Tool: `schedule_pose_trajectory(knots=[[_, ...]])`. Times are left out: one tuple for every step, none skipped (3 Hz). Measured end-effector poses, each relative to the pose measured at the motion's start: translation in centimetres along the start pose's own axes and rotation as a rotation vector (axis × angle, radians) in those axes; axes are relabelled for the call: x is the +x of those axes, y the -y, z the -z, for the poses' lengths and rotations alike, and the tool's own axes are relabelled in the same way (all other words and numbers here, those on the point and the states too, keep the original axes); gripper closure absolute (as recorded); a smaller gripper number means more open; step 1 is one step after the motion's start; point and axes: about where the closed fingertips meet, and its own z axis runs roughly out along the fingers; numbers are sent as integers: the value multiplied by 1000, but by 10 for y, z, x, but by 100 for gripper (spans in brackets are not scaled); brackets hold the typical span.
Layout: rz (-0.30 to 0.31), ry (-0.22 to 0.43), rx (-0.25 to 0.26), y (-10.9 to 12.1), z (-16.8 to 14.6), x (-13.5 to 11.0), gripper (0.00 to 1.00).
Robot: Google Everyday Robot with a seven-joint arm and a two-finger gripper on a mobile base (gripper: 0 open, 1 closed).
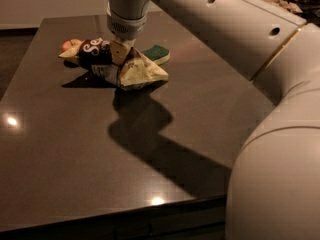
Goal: Move brown chip bag near apple
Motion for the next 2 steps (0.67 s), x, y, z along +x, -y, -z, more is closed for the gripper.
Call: schedule_pose_trajectory(knots=[[1, -1, -2, -1, -2, 0, 0], [1, -1, -2, -1, -2, 0, 0]])
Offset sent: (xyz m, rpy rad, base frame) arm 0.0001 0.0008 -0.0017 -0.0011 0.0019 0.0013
